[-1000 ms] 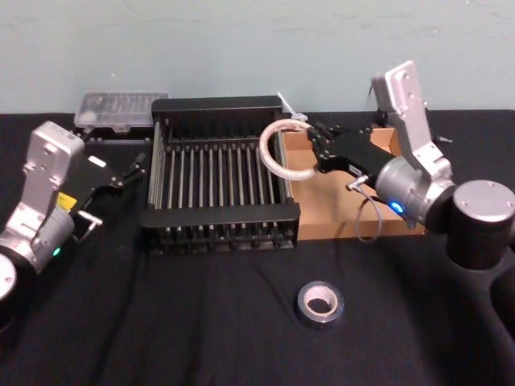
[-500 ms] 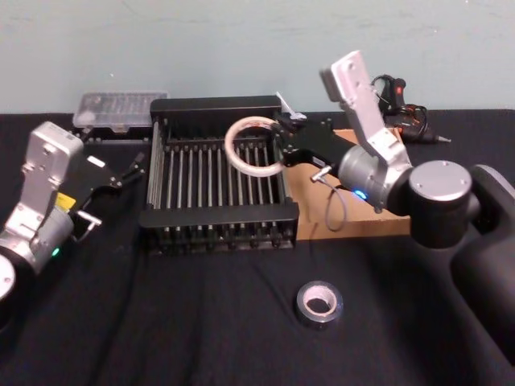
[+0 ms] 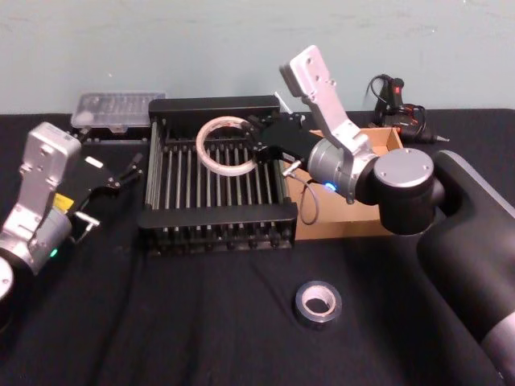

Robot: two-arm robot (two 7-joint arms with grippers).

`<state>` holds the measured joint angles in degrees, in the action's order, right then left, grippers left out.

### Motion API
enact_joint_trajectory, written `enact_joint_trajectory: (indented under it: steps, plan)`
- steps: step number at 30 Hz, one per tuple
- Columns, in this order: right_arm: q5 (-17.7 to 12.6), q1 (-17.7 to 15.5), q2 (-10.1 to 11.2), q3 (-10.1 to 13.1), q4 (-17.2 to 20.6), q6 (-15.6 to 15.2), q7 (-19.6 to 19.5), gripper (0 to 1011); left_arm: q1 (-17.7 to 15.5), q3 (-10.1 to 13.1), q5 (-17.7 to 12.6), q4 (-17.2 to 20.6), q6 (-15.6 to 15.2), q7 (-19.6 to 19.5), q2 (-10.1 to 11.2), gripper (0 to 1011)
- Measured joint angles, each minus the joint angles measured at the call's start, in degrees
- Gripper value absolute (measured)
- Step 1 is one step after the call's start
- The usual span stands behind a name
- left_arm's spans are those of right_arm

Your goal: Pick up the white tape and place it into the black box , Pick up the silver tape and place it into the brown box.

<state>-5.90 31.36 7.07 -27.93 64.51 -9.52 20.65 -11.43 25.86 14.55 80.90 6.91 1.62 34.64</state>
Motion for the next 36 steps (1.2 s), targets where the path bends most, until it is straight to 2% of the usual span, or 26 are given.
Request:
enact_joint_trajectory:
  steps: [4, 27, 31, 36]
  plan:
    - [0.6, 0.44, -0.54, -0.4, -0.72, 0.31, 0.05, 95, 0.0, 0.0, 0.0, 0.0, 0.0, 0.0, 0.0, 1001]
    - [0.26, 0.21, -0.26, -0.14, -0.34, 0.2, -0.01, 97, 0.0, 0.0, 0.0, 0.0, 0.0, 0.0, 0.0, 1001]
    - [0.24, 0.19, -0.24, -0.12, -0.32, 0.18, -0.01, 175, 0.0, 0.0, 0.0, 0.0, 0.0, 0.0, 0.0, 1001]
    - [0.21, 0.16, -0.22, -0.08, -0.29, 0.15, -0.01, 351, 0.0, 0.0, 0.0, 0.0, 0.0, 0.0, 0.0, 1001]
